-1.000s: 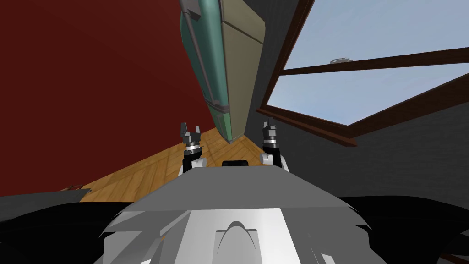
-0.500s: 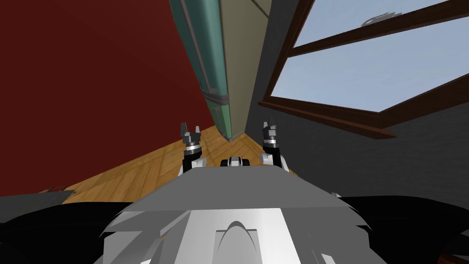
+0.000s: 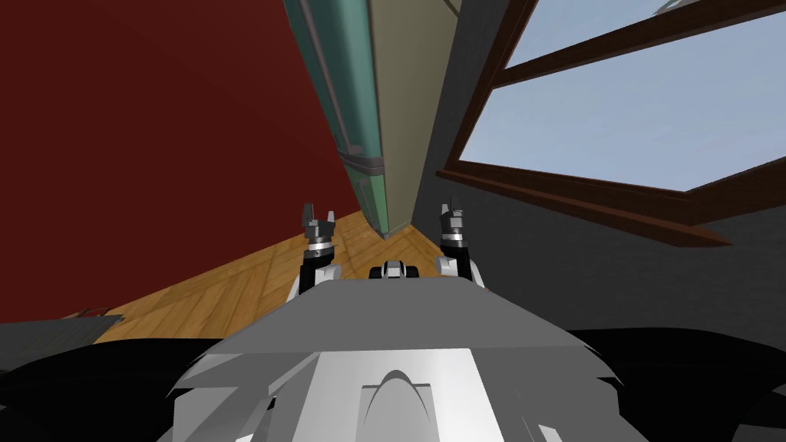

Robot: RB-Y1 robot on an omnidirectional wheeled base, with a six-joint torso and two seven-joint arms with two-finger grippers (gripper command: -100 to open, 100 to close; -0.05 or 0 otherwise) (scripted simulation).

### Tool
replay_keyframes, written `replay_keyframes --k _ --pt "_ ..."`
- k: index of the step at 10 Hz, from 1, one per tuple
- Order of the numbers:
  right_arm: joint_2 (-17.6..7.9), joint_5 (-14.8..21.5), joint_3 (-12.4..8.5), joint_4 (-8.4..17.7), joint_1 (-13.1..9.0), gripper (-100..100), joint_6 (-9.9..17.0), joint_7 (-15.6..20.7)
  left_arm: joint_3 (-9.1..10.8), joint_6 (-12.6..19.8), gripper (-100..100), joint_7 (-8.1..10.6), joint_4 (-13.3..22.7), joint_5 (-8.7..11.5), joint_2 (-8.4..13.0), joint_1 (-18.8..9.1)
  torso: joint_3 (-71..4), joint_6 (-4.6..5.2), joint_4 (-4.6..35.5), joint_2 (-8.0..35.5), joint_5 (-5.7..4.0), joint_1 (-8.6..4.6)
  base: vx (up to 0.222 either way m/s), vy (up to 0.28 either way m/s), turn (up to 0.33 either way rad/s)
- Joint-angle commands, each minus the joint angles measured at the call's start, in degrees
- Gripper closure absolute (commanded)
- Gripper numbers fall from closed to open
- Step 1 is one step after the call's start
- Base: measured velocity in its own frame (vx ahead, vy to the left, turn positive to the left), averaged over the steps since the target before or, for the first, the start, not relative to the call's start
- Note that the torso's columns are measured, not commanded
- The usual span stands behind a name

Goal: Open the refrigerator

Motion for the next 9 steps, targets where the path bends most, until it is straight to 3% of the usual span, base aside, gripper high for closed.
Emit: replay_keyframes --k 1,9 --pt "0.0 0.0 0.0 0.0 0.0 0 0.0 0.0 1.23 3.4 -100 -0.11 -0.5 1.2 1.6 -0.5 -0.1 0.01 0.0 -0.1 -0.01 -0.02 0.2 -0.09 0.104" --pt "0.0 0.0 0.0 0.0 0.0 0 0.0 0.0 4.62 12.4 -100 -0.4 -1.6 4.5 1.6 -1.8 0.1 0.01 0.1 0.2 0.03 0.11 0.158 -0.078 0.072"
